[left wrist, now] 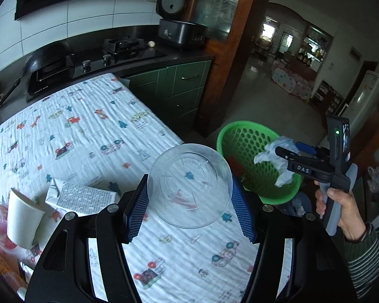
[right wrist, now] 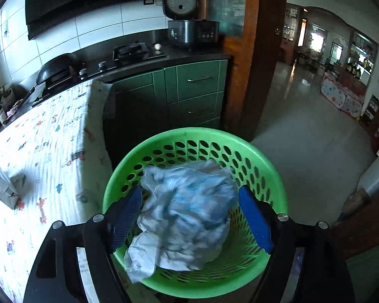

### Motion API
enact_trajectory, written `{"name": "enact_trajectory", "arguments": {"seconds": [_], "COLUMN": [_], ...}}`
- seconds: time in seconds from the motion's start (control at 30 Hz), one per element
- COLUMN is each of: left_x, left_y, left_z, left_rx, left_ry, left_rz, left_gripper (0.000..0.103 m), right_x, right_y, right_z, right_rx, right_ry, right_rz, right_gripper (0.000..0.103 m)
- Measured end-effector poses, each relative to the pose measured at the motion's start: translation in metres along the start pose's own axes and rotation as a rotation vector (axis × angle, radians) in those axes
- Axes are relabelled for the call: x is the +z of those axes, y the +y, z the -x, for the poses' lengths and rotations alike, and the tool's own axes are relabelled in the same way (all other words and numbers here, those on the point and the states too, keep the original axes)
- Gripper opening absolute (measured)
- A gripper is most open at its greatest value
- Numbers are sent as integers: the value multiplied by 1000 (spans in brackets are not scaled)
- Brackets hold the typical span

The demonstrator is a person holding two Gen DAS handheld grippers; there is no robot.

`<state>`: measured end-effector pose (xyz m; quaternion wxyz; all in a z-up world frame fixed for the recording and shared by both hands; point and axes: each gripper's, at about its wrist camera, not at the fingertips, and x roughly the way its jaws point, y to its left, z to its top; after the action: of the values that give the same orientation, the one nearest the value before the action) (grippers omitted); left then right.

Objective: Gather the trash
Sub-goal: 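Carry the crumpled paper and clear cup to the green basket and open both tools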

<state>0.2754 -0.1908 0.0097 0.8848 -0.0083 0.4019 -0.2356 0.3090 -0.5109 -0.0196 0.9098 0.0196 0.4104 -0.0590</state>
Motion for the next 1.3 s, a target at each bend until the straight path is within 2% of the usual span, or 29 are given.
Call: {"name": "enact_trajectory", "arguments": {"seconds": [0.2, 0.47, 0.87, 0.9, 0.93, 1.0, 1.17, 1.3], "left_x": [20, 35, 42, 41, 41, 39, 33, 28], "left_y": [-42, -92, -133, -136, -138, -141, -136, -123], "left_z": [-33, -85, -146, -147, -149, -150, -134, -112], "left_rx": [-40, -105, -157, -160, -164, -164, -177, -153], "left_ry": [29, 105, 188, 189, 190, 189, 169, 142], "left_rz": [-57, -118, -128, -130, -132, -124, -117, -110], "left_gripper": [62, 61, 65, 66, 74, 82, 82, 82], "right_x": [-8, -27, -53, -55, -57, -60, -65, -69], "right_y": [-19, -32, -53, -54, -55, -54, -47, -33], "right_z": [2, 30, 63, 64, 65, 67, 71, 82], "right_rx": [-7, -6, -7, -4, -2, 1, 17, 43], "right_ry": [-17, -50, -77, -76, -75, -73, -67, -78], "right_rz": [-4, 8, -17, -19, -22, -24, -27, -15], "right_gripper": [80, 80, 82, 82, 82, 82, 82, 82]}}
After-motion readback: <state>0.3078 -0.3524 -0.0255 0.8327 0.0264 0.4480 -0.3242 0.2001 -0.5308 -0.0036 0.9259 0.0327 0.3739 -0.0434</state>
